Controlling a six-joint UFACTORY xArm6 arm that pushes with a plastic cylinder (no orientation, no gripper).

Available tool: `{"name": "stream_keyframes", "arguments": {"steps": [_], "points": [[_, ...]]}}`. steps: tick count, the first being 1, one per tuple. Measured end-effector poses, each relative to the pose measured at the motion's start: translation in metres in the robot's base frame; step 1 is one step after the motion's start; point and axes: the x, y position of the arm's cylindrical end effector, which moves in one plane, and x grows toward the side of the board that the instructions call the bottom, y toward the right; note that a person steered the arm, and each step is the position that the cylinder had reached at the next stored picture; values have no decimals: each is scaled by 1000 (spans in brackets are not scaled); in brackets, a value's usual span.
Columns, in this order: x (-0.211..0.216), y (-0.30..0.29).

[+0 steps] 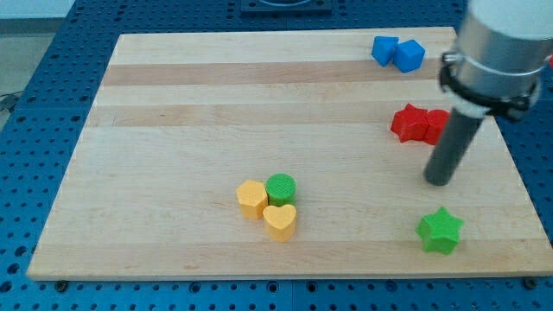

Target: Move the arm right to the green star

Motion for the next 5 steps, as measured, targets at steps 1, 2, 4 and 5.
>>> {"name": "stream_keyframes", "arguments": {"steps": [1,2,4,5], "points": [[-4,16],[25,25],[83,37],[84,37]]}}
